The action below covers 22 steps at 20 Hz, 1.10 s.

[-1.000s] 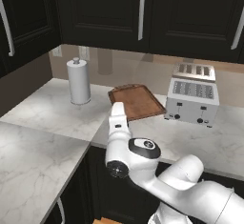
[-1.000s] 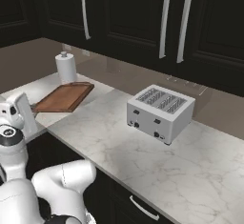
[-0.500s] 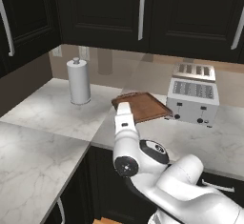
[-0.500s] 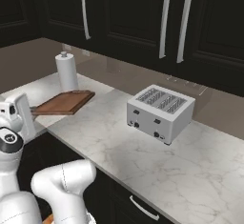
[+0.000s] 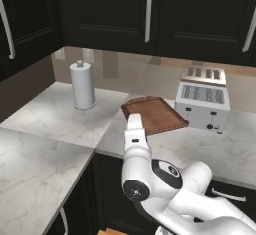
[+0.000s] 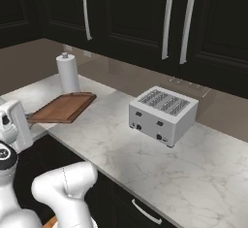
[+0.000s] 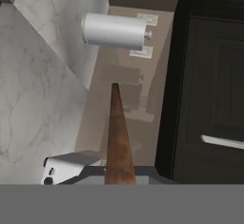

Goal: Move the cutting board and knife to the sink. Then move spray from the cabinet to the counter.

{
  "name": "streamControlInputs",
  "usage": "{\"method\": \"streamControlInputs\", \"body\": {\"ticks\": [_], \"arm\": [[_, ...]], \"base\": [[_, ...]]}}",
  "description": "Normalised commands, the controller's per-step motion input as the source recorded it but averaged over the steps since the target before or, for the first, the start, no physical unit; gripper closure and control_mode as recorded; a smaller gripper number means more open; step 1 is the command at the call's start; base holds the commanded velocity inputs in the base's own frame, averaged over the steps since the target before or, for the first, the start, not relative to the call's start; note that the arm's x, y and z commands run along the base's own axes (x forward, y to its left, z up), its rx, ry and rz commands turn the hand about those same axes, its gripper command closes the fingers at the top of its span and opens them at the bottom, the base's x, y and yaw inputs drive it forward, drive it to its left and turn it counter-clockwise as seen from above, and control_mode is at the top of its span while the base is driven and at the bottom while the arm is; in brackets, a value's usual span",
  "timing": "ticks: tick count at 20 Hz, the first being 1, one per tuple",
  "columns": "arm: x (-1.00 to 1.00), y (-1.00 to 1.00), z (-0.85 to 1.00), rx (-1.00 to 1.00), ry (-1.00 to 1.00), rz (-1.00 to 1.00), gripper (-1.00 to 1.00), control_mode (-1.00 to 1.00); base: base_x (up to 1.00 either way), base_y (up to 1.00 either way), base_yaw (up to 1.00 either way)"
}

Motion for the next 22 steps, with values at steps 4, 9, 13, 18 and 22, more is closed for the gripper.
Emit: {"method": "streamControlInputs", "body": {"ticks": [4, 9, 13, 18, 22], "arm": [[-0.24, -0.29, 0.06, 0.00, -0.06, 0.00, 1.00, -1.00], [-0.27, -0.28, 0.02, 0.00, -0.02, 0.00, 1.00, -1.00], [-0.23, -0.21, 0.03, 0.00, 0.00, 0.00, 1.00, -1.00], [-0.14, -0.28, 0.15, 0.00, -0.03, 0.00, 1.00, -1.00], [-0.17, -0.31, 0.27, 0.00, -0.10, 0.00, 1.00, -1.00]], "base": [[0.00, 0.00, 0.00], [0.00, 0.00, 0.00], [0.00, 0.00, 0.00], [0.00, 0.00, 0.00], [0.00, 0.00, 0.00]]}}
